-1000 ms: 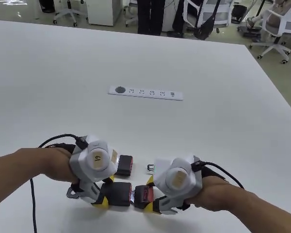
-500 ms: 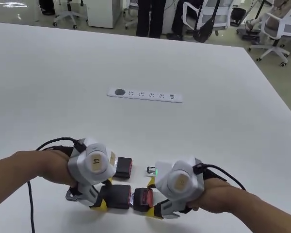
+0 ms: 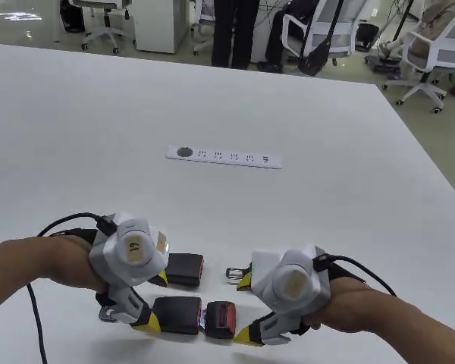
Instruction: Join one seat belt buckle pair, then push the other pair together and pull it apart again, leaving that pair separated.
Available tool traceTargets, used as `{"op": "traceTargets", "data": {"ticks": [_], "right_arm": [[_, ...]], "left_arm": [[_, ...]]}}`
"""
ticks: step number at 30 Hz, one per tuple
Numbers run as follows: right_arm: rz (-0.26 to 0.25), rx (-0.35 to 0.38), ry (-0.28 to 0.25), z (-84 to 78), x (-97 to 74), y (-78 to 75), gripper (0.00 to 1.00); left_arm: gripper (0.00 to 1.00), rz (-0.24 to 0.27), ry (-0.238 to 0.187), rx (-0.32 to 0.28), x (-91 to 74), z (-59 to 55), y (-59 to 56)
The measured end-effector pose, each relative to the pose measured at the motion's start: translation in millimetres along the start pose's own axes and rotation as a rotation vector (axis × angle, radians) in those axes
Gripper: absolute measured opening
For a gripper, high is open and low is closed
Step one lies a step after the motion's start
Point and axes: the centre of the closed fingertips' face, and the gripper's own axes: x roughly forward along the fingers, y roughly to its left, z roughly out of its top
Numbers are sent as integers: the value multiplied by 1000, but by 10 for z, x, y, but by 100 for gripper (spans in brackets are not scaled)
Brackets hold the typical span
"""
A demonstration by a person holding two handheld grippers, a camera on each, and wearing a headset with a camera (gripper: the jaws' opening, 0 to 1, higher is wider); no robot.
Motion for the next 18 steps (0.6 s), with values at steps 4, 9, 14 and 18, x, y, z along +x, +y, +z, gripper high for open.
{"op": "traceTargets", "data": {"ticks": [4,9,14,18], "right_arm": [[-14,7,1,-15,-75,-83,45],[-29,16,5,-52,-143,-195,45],[-43,30,5,-96,-209,-314,45],[-54,30,6,-146,-250,-413,45]], "left_arm": [[44,20,-22,-23,-42,0,86],[45,33,-37,-37,-91,0,188],[45,52,-52,-53,-145,34,306],[45,72,-65,-65,-151,43,426]]}}
